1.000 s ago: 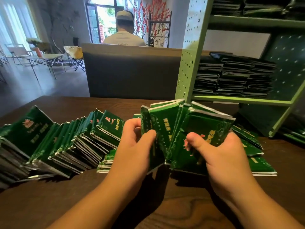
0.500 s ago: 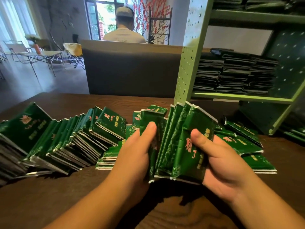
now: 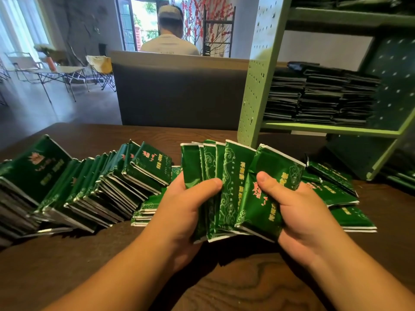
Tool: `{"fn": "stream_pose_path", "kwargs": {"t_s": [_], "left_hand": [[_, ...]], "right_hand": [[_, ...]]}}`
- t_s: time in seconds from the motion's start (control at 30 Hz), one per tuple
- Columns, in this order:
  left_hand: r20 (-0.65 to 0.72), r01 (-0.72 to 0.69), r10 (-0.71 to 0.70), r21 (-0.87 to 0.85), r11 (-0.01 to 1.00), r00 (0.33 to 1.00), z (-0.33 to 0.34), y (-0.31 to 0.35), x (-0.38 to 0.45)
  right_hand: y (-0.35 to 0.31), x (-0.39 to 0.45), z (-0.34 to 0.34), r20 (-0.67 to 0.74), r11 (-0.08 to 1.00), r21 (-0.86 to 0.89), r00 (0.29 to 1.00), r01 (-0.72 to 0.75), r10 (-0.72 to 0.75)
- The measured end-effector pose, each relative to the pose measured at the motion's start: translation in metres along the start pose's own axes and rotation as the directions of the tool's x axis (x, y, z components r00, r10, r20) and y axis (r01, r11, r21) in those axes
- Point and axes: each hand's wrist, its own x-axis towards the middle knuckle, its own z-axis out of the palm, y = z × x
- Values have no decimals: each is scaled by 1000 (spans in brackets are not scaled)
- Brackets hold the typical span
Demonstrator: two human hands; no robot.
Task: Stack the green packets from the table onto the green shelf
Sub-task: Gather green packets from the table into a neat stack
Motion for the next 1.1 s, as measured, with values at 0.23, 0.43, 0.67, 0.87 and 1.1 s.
{"fn": "stream_pose_path", "kwargs": {"t_s": [0.23,0.43,0.67,0.87,1.1], "left_hand": [[-94,-14,14,9,1000,995,-5,1,3],[-104,-202,246,317,927,964,-2,-6,3],[2,-291,326,455,842,945,-1,-7,-1],[31,-325,361,509,797,932,-4,-9,1],[-123,-180,238,361,915,964,-1,-6,5]], "right_hand": [[-2,6,-6,-188,998,-6,980,59,-59],[-3,-6,1,-278,901,-391,909,189,-312],[-3,-23,13,-27,849,-464,953,255,-301],[-6,-18,9,149,993,-66,985,94,-83],[-12,-16,5,330,972,165,938,-165,103]]}}
